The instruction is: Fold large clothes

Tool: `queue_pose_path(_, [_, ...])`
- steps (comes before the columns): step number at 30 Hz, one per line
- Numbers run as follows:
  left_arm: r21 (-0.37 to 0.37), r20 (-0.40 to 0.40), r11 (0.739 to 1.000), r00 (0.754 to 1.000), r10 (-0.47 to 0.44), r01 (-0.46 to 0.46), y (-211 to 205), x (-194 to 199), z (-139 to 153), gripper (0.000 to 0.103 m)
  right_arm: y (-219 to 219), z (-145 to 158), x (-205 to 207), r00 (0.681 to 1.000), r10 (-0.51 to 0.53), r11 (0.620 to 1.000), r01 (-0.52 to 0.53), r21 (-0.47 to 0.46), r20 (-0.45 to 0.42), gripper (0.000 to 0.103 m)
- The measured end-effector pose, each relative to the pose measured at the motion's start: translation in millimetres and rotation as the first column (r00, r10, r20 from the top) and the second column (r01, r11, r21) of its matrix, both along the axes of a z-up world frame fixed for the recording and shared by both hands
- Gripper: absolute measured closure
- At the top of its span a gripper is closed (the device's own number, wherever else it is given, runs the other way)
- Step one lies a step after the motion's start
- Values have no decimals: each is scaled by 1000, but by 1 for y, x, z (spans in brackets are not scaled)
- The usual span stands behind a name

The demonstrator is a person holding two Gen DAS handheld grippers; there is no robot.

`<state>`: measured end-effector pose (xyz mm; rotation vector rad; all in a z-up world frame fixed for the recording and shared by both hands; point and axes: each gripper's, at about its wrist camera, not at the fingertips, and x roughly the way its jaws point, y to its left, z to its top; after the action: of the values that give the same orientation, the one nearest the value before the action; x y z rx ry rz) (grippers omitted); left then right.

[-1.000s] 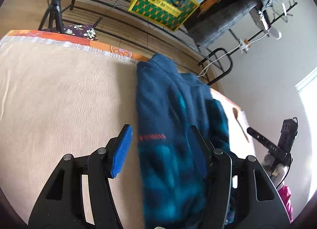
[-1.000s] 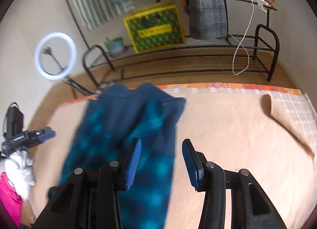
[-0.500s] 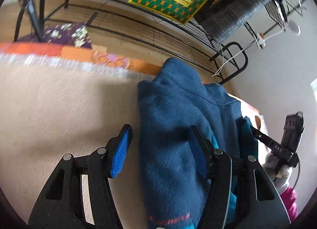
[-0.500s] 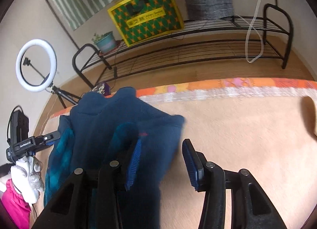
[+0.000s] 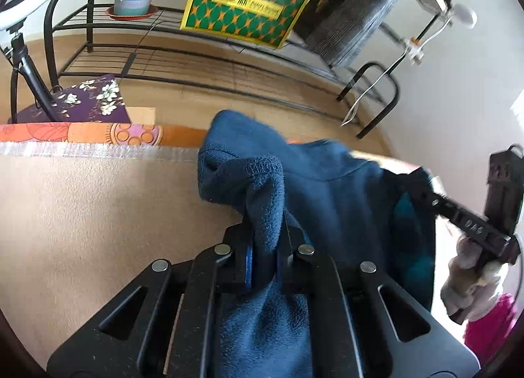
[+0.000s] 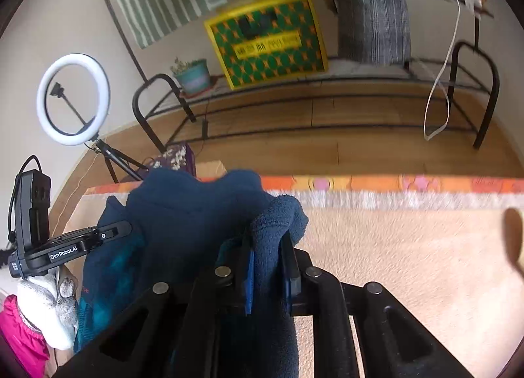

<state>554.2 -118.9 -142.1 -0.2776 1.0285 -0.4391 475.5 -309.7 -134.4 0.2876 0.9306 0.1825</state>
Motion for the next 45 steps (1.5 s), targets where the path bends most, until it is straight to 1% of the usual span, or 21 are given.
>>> queue_pose_path(4, [-37, 31, 999, 999, -27, 28, -1, -18, 29, 96, 1, 31, -12, 999, 5, 1000, -5, 14, 44, 93])
queue_pose_path(9, [-47, 75, 996, 994, -73, 77, -3, -51, 65, 96, 7, 68, -41, 997, 15, 999, -19, 46, 82, 93])
queue_pose_path(16, [-31, 132, 990, 982, -135, 140, 2, -112, 116, 96, 23, 122, -104, 992, 52, 998, -56, 39, 113, 93])
queue_pose_path(18, [-23, 143, 988, 979, -146, 151, 4, -128, 124, 96, 26, 133, -126, 991, 58, 997, -63, 39, 117, 93])
queue_pose_path(21, [-19, 154, 987, 976, -156, 161, 9, -154, 137, 96, 28, 142, -157, 991, 63, 997, -68, 33, 116, 93])
queue_pose_path(25, [-19, 158, 985, 973, -167, 172, 21, -192, 147, 96, 25, 147, -194, 993, 56, 997, -61, 40, 108, 93])
queue_pose_path(31, [21, 175, 978, 962, -208, 208, 39, -249, 148, 96, 27, 143, -256, 995, 53, 997, -57, 45, 87, 93])
queue_pose_path(34, [48, 169, 973, 958, -233, 228, 46, -280, 140, 96, 25, 131, -284, 998, 41, 997, -45, 70, 57, 93])
queue_pose_path(37, [104, 152, 962, 952, -266, 253, 49, -313, 124, 96, 28, 113, -313, 999, 40, 997, -41, 72, 18, 93])
queue_pose_path(38, [129, 136, 955, 949, -286, 269, 49, -326, 116, 96, 29, 106, -322, 999, 42, 997, -42, 69, 4, 93])
queue_pose_path(41, [174, 98, 935, 939, -330, 310, 47, -350, 97, 95, 38, 91, -339, 998, 59, 998, -59, 3, -16, 93])
queue_pose_path(43, [205, 93, 927, 936, -338, 315, 49, -362, 92, 95, 42, 86, -352, 997, 69, 997, -69, -24, -34, 91])
queue_pose_path(44, [210, 96, 926, 936, -338, 313, 52, -367, 91, 95, 44, 86, -358, 997, 71, 997, -72, -35, -33, 90])
queue_pose_path(45, [208, 101, 929, 938, -332, 306, 55, -373, 94, 94, 45, 88, -364, 997, 79, 995, -80, -55, -28, 85])
